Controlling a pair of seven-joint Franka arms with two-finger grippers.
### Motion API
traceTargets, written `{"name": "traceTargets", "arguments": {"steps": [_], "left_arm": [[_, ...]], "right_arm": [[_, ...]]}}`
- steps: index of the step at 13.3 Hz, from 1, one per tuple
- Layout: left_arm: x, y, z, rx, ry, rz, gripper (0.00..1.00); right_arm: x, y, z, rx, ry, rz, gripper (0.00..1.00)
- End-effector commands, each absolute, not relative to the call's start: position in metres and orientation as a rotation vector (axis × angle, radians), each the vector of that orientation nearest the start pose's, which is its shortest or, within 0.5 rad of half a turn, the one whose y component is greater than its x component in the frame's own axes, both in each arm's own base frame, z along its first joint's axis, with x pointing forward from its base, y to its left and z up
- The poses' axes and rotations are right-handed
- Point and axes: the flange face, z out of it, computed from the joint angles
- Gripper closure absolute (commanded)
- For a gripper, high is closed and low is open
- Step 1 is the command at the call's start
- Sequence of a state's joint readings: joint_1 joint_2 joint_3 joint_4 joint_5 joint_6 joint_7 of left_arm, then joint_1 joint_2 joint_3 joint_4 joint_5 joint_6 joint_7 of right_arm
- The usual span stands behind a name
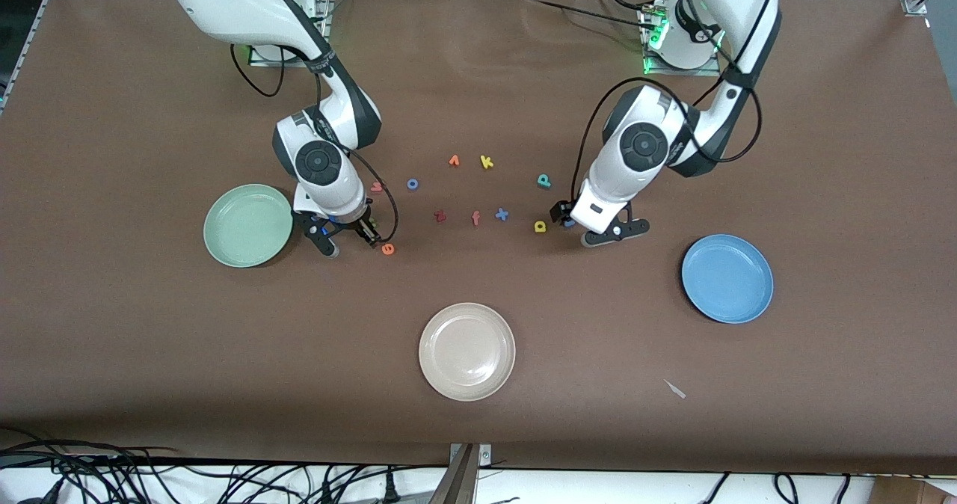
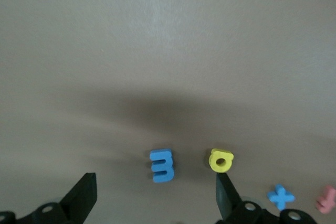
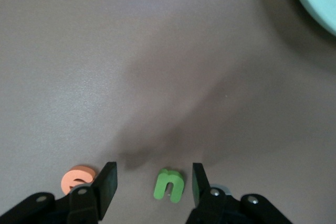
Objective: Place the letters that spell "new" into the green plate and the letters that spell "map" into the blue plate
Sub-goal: 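Grasp the green n with the right gripper while the left gripper grasps the blue m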
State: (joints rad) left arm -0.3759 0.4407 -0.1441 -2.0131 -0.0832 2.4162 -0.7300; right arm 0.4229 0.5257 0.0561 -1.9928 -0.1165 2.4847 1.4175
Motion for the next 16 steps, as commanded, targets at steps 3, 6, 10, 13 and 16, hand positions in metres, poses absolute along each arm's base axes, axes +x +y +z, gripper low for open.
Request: {"name": "traceTargets", "arguments": {"steps": [3,6,10,13,16], "left_arm": [[0.513,-0.312,0.19,-3.135,-0.544,0.209,0.01],[0.506,-0.314,0.175,-3.118,-0.536,0.242,0.12],[0.502,-0.316,0.167,-3.106,-0.545,0.26,0.42],[0.501,-0.315,0.163,-3.101,-0.545,0.269,0.66],[0.501,-0.315,0.163,-3.102,-0.543,0.268,0.9]], "right_arm": [[0.531,0.284,0.181,-2.875,1.408,-0.027,0.42],[0.526,0.284,0.178,-2.88,1.412,-0.016,0.42],[0.519,0.294,0.178,-2.882,1.391,0.003,0.51],[0.519,0.294,0.178,-2.886,1.39,0.005,0.89],[0.528,0.293,0.194,-2.885,1.359,-0.021,1.0]]}}
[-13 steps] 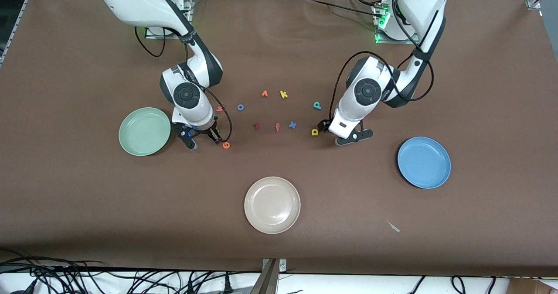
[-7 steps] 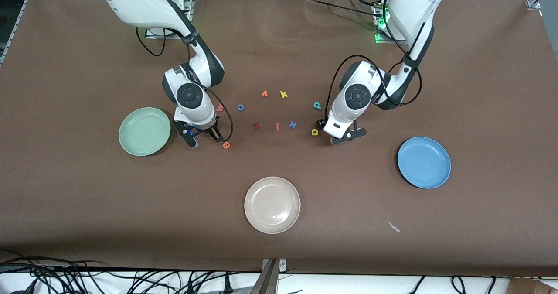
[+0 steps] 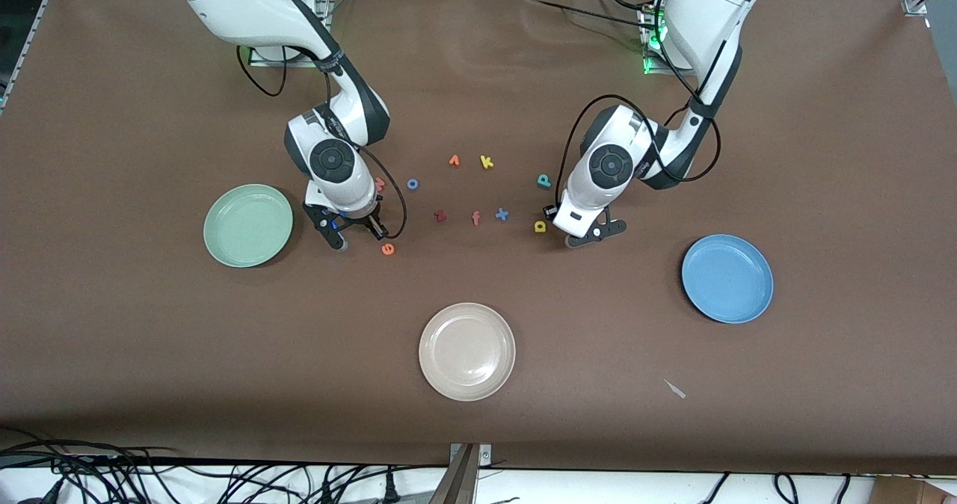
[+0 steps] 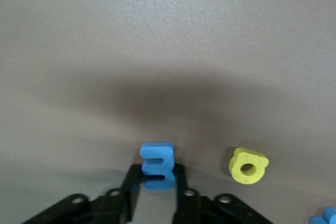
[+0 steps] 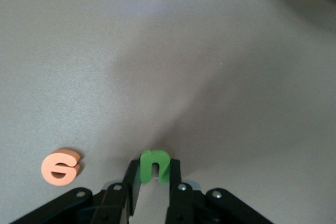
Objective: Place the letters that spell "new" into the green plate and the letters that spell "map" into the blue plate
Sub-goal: 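Grasp the green n with the right gripper while the left gripper grasps the blue m, then drop the n on the green plate while the left gripper drops the m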
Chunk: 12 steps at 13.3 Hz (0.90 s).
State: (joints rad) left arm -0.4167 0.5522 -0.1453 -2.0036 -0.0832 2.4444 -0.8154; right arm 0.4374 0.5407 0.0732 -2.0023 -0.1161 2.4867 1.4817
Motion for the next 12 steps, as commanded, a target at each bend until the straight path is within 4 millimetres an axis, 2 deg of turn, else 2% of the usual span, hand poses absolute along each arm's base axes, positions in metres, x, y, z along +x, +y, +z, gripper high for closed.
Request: {"name": "traceTargets", "arguments": {"steps": [1,2,4,5,7,9,10,12], "left_arm": [[0.501,-0.315,0.163,-3.104,-0.534,0.267,0.96],[0.503,-0.315,0.165,-3.106,-0.526,0.267,0.98],[0.509,-0.313,0.177,-3.106,-0.536,0.261,1.0],[0.516,-0.311,0.19,-3.094,-0.521,0.279,1.0],[0.532,-0.3,0.212,-3.031,-0.373,0.356,1.0],[0.555,-0.274,0.238,-2.991,-0.194,0.403,1.0],[0.567,-0.249,0.252,-2.994,-0.068,0.415,1.0],[0.588,-0.193,0.271,-3.022,0.207,0.421,1.0]], "right_arm": [[0.532,0.29,0.213,-2.903,1.338,-0.035,1.0],[0.54,0.28,0.228,-2.959,1.283,-0.024,1.0],[0.554,0.244,0.255,-3.073,1.155,0.013,1.0],[0.56,0.222,0.265,-3.123,1.054,0.016,1.0],[0.57,0.168,0.276,-3.247,0.745,0.078,1.0],[0.573,0.104,0.27,-3.286,0.55,0.154,1.0],[0.571,0.079,0.262,-3.239,0.522,0.171,1.0],[0.56,0.048,0.242,-3.189,0.454,0.186,0.99]]}}
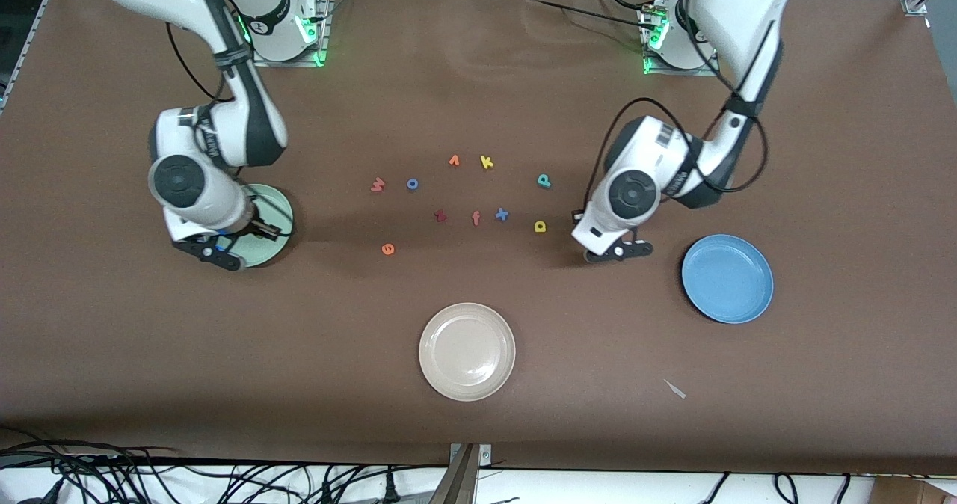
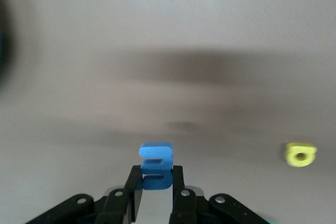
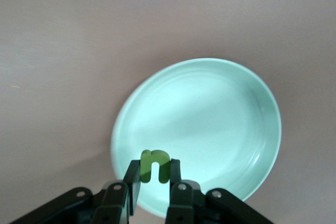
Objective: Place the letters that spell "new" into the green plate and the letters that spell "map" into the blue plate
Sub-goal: 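Drop the n on the green plate while the left gripper drops the m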
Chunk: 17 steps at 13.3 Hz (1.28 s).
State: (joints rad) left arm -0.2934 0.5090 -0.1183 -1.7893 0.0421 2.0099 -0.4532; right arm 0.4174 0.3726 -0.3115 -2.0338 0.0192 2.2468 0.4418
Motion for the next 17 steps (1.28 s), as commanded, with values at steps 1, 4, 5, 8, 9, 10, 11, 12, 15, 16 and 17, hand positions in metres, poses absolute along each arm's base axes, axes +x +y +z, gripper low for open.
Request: {"name": "traceTargets", "arguments": {"steps": [1,4,5,8,9,10,11,12,15,16,17], "left_arm": [[0.596,-0.167,0.275,-2.995,0.373,0.415,1.0],[0.617,-0.08,0.281,-2.98,0.541,0.411,1.0],[0.623,-0.061,0.282,-2.971,0.581,0.407,1.0],[0.642,-0.023,0.256,-2.941,0.651,0.417,1.0],[0.649,-0.023,0.25,-2.951,0.644,0.414,0.85],[0.653,-0.023,0.249,-2.963,0.632,0.405,0.57],[0.656,-0.025,0.252,-2.963,0.637,0.393,0.15],[0.66,-0.025,0.26,-2.965,0.632,0.37,0.0],[0.668,-0.039,0.279,-2.973,0.607,0.32,0.0],[0.668,-0.054,0.285,-3.004,0.574,0.3,0.0],[0.665,-0.071,0.286,-3.05,0.501,0.302,0.0]], "right_arm": [[0.553,0.037,0.231,-3.188,0.431,0.156,0.99],[0.54,0.031,0.209,-3.195,0.431,0.102,0.29],[0.541,0.031,0.211,-3.194,0.426,0.1,0.0],[0.555,0.065,0.231,-3.183,0.378,0.123,0.0],[0.564,0.09,0.244,-3.171,0.379,0.142,0.0],[0.576,0.116,0.26,-3.156,0.438,0.14,0.0],[0.587,0.14,0.269,-3.147,0.488,0.14,0.0],[0.598,0.159,0.272,-3.142,0.5,0.126,0.0],[0.6,0.214,0.261,-3.139,0.434,0.114,0.0],[0.599,0.23,0.252,-3.145,0.402,0.122,0.0],[0.6,0.244,0.247,-3.146,0.372,0.103,0.0]]}}
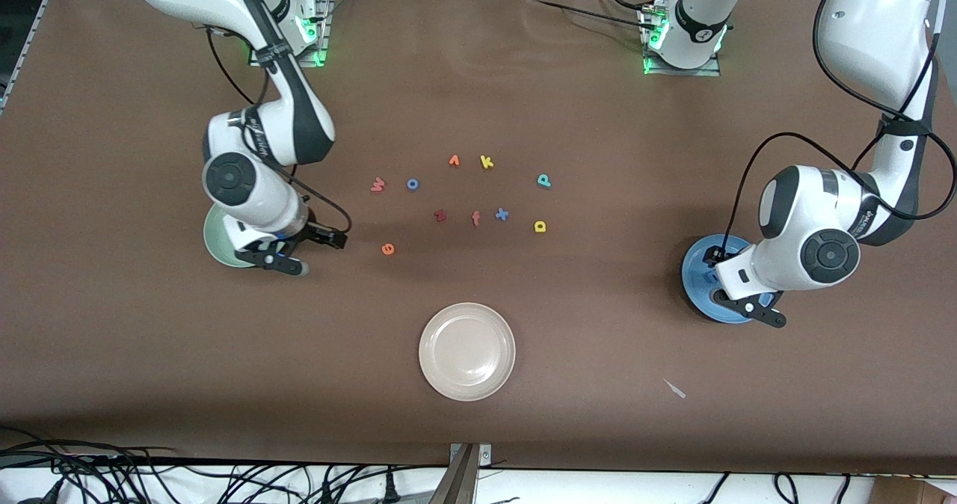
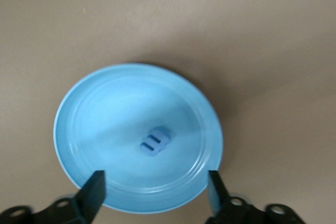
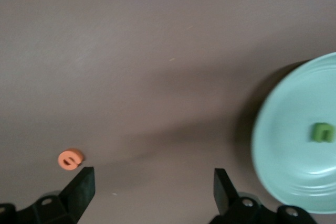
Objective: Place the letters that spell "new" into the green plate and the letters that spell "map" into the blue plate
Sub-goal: 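Drop the n on the green plate while the left gripper drops the m, then grasp the orange e with the right gripper while the left gripper grasps the yellow letter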
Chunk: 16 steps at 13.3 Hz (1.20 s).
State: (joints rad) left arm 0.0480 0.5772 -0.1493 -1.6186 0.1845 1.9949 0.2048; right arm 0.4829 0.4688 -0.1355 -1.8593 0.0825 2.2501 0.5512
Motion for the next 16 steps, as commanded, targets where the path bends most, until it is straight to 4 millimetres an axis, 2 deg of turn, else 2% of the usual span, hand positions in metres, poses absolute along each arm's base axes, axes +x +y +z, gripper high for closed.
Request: {"name": "traceTargets", "arguments": {"steps": [1,3,5,6,8,10,12,14,16], "left_arm": [[0.66,-0.088,0.284,-3.084,0.437,0.315,0.0],[0.652,-0.127,0.283,-3.124,0.366,0.321,0.0],[0.64,-0.164,0.283,-3.14,0.329,0.328,0.0],[0.633,-0.183,0.283,-3.146,0.308,0.333,0.0],[0.618,-0.23,0.283,-3.177,0.241,0.284,0.0],[0.6,-0.278,0.272,-3.197,0.145,0.232,0.0],[0.583,-0.318,0.257,-3.213,0.056,0.206,0.0],[0.568,-0.344,0.241,-3.221,-0.004,0.187,0.0],[0.559,-0.354,0.219,-3.184,-0.055,0.138,0.0]], "right_arm": [[0.602,0.255,0.239,-3.147,0.349,0.082,0.0],[0.593,0.281,0.222,-3.16,0.338,0.088,0.0],[0.582,0.311,0.201,-3.152,0.414,0.04,0.0],[0.579,0.32,0.192,-3.148,0.423,0.018,0.0],[0.579,0.319,0.186,-3.155,0.415,0.011,0.02],[0.577,0.32,0.18,-3.162,0.411,0.02,0.22],[0.578,0.32,0.182,-3.153,0.419,0.015,0.47],[0.58,0.322,0.184,-3.145,0.411,-0.013,0.54],[0.58,0.324,0.179,-3.135,0.406,-0.04,0.54]]}}
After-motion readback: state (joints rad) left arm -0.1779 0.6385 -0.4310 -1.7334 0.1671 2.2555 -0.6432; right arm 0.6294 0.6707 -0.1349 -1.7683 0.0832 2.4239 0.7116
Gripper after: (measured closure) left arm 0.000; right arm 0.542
